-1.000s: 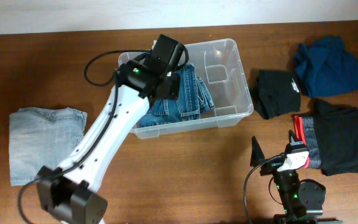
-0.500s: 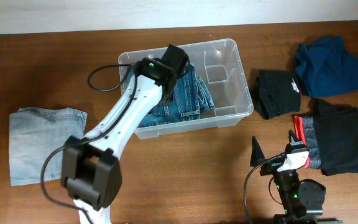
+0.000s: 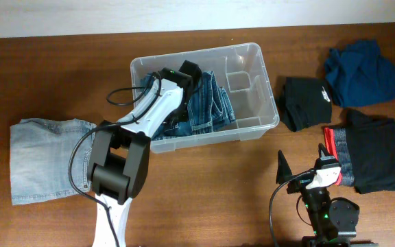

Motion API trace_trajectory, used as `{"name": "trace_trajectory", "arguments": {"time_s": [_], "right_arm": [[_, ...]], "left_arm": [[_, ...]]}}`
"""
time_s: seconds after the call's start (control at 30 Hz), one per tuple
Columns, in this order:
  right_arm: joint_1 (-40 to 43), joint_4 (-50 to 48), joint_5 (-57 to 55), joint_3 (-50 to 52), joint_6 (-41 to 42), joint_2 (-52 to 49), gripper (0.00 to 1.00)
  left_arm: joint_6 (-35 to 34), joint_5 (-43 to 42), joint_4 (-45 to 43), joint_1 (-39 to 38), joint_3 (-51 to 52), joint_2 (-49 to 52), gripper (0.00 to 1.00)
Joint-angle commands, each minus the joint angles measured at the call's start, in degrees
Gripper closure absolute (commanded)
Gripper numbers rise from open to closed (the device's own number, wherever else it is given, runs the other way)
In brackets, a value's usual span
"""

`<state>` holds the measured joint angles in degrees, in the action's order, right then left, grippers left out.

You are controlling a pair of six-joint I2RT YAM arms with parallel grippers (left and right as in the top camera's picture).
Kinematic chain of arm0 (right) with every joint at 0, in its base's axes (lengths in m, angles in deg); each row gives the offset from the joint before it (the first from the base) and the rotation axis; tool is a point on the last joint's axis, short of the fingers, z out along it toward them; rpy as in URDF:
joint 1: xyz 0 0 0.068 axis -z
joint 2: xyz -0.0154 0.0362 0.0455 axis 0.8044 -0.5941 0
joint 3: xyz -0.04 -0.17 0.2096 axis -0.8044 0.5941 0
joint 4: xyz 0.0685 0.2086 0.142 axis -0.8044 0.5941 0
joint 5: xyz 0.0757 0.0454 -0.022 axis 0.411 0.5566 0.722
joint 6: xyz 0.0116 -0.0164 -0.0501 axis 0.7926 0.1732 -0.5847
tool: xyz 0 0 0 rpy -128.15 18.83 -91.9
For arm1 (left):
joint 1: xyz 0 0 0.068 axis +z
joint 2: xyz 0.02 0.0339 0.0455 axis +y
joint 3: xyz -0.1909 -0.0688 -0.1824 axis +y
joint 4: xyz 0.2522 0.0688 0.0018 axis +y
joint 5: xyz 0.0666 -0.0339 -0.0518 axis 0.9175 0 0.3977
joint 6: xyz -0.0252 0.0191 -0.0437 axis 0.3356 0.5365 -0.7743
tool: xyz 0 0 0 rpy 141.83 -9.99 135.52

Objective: Pack container
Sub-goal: 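Press and flatten the jeans inside the bin with the left gripper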

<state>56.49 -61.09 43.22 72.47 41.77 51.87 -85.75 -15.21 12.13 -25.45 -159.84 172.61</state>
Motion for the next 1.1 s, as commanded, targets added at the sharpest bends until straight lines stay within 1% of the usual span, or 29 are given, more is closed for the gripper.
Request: {"name": "trace_trajectory", "arguments": {"time_s": [0.0,0.13,0.3,0.5,0.67,0.8,1.07], "right_arm": [[-0.3,0.3,0.9,0.3,-0.4,0.5,0.02],[-0.3,0.3,0.9,0.3,-0.4,0.5,0.01],[-0.3,0.3,0.9,0.3,-0.4,0.5,0.01],[-0.3,0.3,0.9,0.3,-0.4,0.5,0.01],[-0.3,0.3,0.9,0.3,-0.4,0.5,0.01],[-0.3,0.3,0.9,0.3,-0.4,0.5,0.02],[-0.3,0.3,0.9,0.3,-0.4,0.5,0.01]], "left_arm": [[1.0,-6.4,0.0,2.1,1.4,4.7,1.0],[1.0,-7.3,1.2,1.7,-0.1,1.7,0.99],[1.0,-6.9,2.7,1.6,-4.1,-6.8,0.99],[0.9,0.2,1.5,1.6,-5.3,-15.0,0.99],[0.9,1.3,0.1,2.0,-5.0,-15.4,0.99],[0.9,2.1,-2.8,2.4,-3.9,-14.8,0.99],[0.5,2.1,-5.8,2.6,-3.2,-12.2,0.99]]}}
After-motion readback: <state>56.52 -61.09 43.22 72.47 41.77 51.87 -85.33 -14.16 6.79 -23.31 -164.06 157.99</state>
